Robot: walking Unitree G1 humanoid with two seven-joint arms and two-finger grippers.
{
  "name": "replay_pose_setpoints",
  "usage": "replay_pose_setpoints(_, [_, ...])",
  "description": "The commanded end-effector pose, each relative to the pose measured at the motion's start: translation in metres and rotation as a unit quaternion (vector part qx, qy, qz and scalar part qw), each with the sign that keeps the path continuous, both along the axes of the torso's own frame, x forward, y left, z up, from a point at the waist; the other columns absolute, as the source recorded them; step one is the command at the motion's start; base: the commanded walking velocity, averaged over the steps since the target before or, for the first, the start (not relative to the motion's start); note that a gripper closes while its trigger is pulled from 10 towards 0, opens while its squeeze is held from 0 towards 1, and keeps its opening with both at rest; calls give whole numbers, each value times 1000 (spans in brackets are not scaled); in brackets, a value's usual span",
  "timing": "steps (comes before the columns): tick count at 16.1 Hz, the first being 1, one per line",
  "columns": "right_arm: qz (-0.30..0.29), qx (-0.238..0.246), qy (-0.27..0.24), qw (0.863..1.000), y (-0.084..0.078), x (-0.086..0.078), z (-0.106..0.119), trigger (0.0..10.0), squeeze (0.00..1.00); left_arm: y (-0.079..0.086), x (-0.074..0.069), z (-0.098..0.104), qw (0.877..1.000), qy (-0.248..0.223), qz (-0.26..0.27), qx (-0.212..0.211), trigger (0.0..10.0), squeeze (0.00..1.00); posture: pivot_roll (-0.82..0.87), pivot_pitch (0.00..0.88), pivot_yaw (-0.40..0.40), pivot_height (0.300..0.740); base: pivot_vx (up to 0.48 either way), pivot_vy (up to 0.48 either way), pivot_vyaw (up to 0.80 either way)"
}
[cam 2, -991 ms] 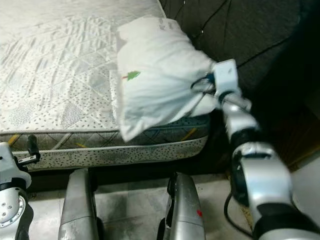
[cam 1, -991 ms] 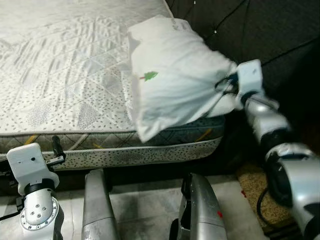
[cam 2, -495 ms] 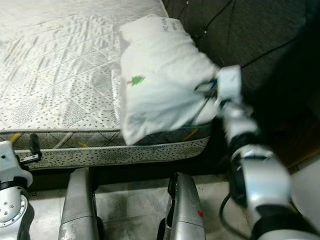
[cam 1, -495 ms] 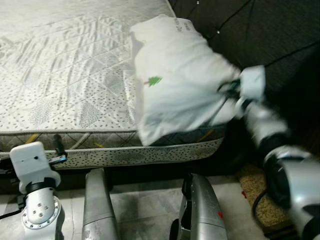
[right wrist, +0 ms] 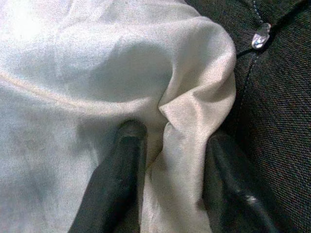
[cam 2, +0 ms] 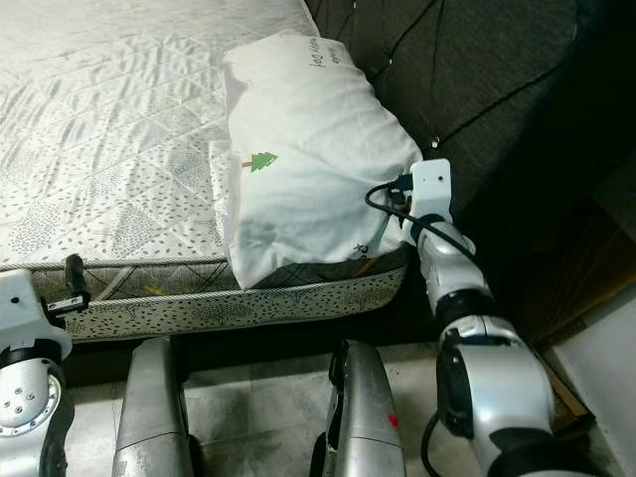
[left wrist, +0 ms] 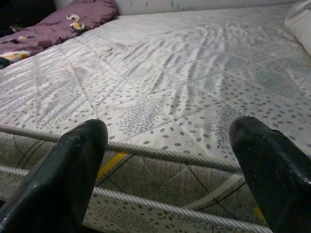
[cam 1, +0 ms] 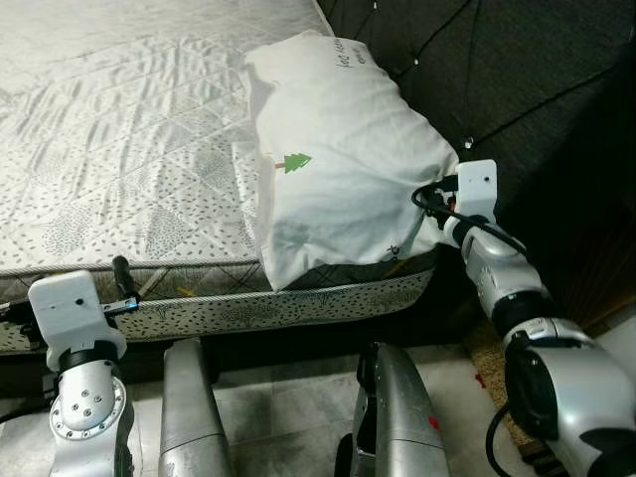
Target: Clean up the room
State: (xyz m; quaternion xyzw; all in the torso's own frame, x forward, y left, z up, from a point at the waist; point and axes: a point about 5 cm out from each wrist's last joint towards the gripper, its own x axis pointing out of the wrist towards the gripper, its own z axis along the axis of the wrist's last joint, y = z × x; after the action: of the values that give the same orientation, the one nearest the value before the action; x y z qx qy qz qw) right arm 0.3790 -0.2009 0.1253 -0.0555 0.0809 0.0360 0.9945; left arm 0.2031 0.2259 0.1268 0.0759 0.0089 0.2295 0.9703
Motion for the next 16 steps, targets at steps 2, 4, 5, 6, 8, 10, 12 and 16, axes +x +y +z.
replay_pose_setpoints(2, [-15, 2, -14, 1000, -3, -5, -3, 10000, 1000, -4, 3, -3, 1000, 0, -1, -7, 10000, 0, 107, 0, -109, 485, 0, 0, 0])
replay_pose_setpoints(4, [-24, 4, -28, 999, 1, -20, -17, 10000, 1000, -3, 8, -3, 1000, -4, -1, -7, 10000, 0, 98, 0, -102, 485, 0, 0, 0])
replay_pose_setpoints(5, [-24, 4, -31, 999, 3, -23, -20, 10000, 1000, -3, 9, -3, 1000, -6, -2, -7, 10000, 0, 96, 0, -101, 485, 0, 0, 0])
replay_pose_setpoints(6, [-18, 0, -36, 999, 11, -35, -29, 10000, 1000, -3, 13, -3, 1000, -11, -4, -8, 10000, 0, 77, 0, -91, 485, 0, 0, 0])
replay_pose_setpoints(8, [-13, 11, -61, 998, 15, -45, -28, 10000, 1000, -2, 17, -3, 1000, -18, -6, -5, 10000, 0, 61, 0, -82, 485, 0, 0, 0])
replay_pose_setpoints(10, [-1, 28, -80, 996, 15, -53, -22, 10000, 1000, -4, 16, -4, 1000, -19, -12, -7, 10000, 0, 49, 0, -83, 485, 0, 0, 0])
replay_pose_setpoints(12, [21, 38, -90, 995, 18, -65, -19, 10000, 1000, -10, 16, -6, 999, -22, -24, -11, 10000, 0, 55, 0, -98, 485, 0, 0, 0])
replay_pose_setpoints(16, [52, 54, -83, 994, 38, -72, -14, 10000, 1000, -14, 12, -9, 999, -27, -27, -19, 10000, 0, 60, 0, -113, 485, 0, 0, 0])
